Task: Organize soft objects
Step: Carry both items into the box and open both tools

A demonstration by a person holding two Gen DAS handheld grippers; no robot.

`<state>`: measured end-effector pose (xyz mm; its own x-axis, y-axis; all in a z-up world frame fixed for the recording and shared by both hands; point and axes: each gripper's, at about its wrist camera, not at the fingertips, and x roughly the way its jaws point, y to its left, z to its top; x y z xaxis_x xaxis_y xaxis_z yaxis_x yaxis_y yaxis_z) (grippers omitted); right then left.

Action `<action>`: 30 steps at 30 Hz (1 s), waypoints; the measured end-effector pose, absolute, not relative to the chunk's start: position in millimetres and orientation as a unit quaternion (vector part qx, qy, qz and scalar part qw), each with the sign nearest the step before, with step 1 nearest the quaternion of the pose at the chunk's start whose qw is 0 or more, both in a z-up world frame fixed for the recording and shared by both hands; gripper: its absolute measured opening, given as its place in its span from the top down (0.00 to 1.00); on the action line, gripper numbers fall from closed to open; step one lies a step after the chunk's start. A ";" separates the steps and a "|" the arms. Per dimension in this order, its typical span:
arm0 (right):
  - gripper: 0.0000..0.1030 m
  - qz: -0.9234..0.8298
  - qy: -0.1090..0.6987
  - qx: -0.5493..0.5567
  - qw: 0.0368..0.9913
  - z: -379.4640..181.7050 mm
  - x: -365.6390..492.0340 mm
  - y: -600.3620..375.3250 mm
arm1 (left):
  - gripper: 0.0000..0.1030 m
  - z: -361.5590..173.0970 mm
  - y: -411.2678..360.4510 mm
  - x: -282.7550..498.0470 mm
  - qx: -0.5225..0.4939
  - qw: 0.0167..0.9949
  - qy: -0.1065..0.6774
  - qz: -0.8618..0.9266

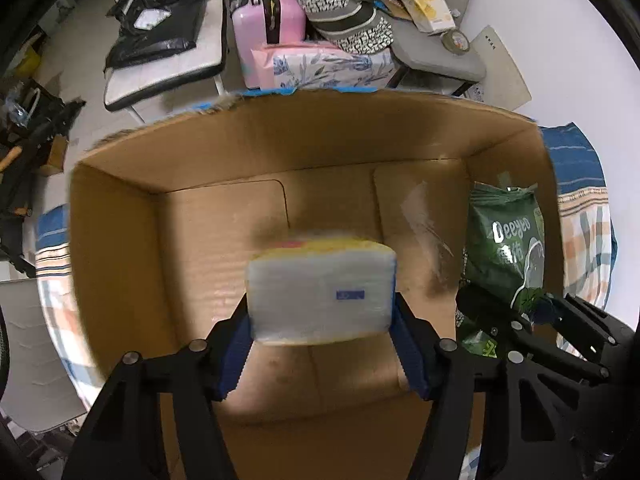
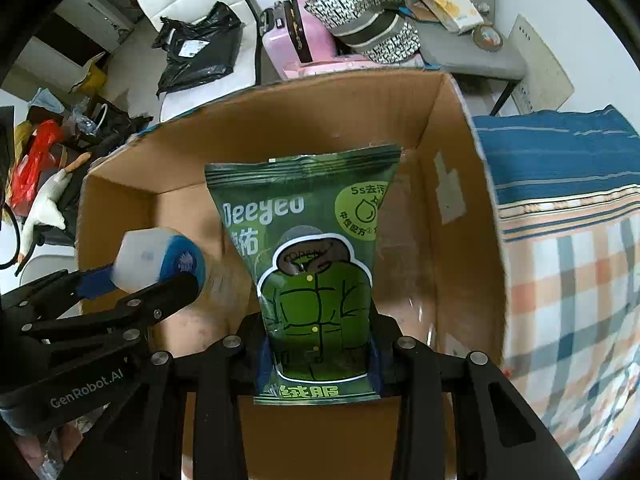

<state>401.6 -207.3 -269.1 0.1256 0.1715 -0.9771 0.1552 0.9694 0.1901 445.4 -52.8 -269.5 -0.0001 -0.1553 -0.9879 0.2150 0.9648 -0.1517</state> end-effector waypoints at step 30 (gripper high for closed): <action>0.05 -0.023 0.645 0.074 0.760 -259.6 391.0 -199.7 | 0.11 -219.6 -41.1 417.7 0.000 0.764 0.641 -0.076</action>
